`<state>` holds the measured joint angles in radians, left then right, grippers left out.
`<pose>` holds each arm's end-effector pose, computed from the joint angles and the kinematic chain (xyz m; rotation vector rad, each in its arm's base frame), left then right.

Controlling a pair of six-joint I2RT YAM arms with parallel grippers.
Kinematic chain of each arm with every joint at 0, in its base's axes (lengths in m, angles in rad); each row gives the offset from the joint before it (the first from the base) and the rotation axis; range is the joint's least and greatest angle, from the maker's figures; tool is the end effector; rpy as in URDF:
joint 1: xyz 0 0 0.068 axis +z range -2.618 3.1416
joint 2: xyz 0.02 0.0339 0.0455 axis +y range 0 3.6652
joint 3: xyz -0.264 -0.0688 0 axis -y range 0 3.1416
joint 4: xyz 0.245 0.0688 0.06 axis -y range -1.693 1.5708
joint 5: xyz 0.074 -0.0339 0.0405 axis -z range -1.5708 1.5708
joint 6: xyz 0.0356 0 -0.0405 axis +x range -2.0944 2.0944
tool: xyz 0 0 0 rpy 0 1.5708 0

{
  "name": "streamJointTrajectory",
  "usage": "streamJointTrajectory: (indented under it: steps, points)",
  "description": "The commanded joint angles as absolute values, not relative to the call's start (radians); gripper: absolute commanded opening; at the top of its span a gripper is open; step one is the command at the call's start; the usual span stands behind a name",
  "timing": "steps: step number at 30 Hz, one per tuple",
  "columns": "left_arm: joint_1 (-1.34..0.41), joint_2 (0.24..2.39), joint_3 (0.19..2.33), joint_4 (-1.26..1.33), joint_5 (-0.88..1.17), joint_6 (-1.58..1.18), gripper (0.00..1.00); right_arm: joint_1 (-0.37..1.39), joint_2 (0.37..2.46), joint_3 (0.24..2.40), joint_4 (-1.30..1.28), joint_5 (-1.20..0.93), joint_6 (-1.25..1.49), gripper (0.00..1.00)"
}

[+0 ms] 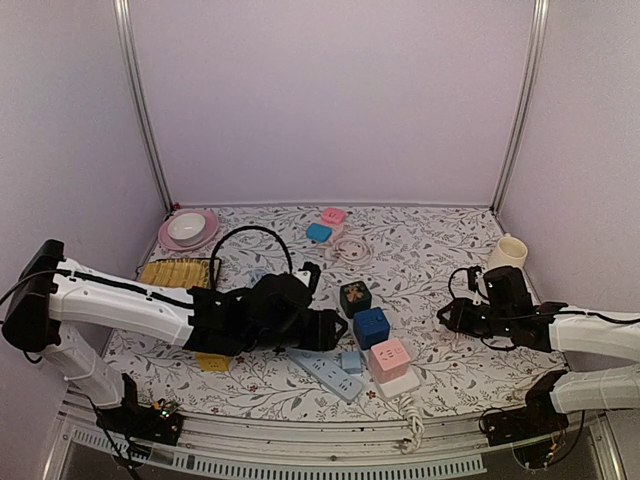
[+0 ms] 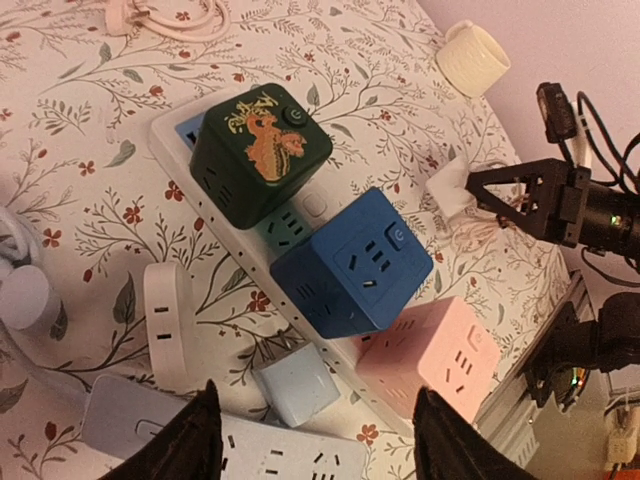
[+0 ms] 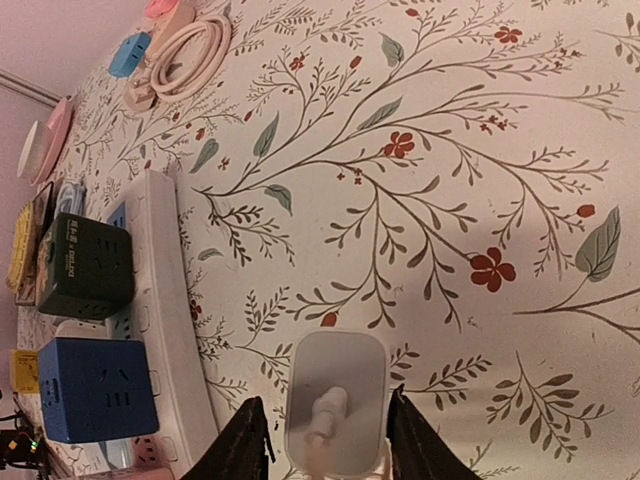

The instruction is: Pull the plug off the socket

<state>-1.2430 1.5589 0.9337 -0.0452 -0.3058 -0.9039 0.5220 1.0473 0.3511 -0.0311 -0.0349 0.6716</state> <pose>0.1181 -0.3139 0.2157 0.2223 2.3282 -0.8192 0.1696 0.0990 0.1582 0.1597 2.3812 0.6362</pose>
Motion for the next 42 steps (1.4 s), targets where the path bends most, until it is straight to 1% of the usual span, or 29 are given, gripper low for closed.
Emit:
streamJointTrajectory:
  steps: [1,2,8,12,17,21,24,28,35,38,42]
  points:
    - [-1.268,1.489,0.929,-0.083,-0.343,-0.924,0.66,0.483,1.052,0.34,0.005,-0.107,0.675,0.47]
    - [-1.268,1.48,0.926,-0.082,-0.343,-0.923,0.66,0.478,1.052,0.34,0.001,-0.113,0.675,0.51]
    - [-1.269,1.444,0.919,-0.088,-0.341,-0.9,0.67,0.468,1.027,0.37,-0.076,-0.096,0.678,0.6]
    - [-1.267,1.427,0.913,-0.099,-0.351,-0.884,0.67,0.468,0.972,0.406,-0.156,-0.054,0.666,0.68]
    - [-1.264,1.417,0.925,-0.114,-0.36,-0.87,0.68,0.468,0.934,0.504,-0.262,-0.021,0.617,0.77]
    - [-1.263,1.415,0.921,-0.106,-0.357,-0.878,0.68,0.497,0.914,0.582,-0.318,-0.017,0.587,0.81]
    - [-1.261,1.421,0.914,-0.084,-0.341,-0.893,0.68,0.58,0.908,0.631,-0.356,0.006,0.576,0.83]
    - [-1.253,1.453,0.901,-0.017,-0.293,-0.914,0.68,0.776,0.928,0.668,-0.385,0.099,0.593,0.84]
    - [-1.199,1.552,0.895,0.117,-0.158,-0.977,0.68,1.066,1.059,0.741,-0.484,0.296,0.654,0.85]
    - [-1.173,1.586,0.89,0.172,-0.104,-1.001,0.68,1.147,1.124,0.77,-0.516,0.338,0.678,0.85]
    - [-1.147,1.632,0.909,0.194,-0.083,-1.013,0.68,1.214,1.209,0.8,-0.522,0.36,0.686,0.85]
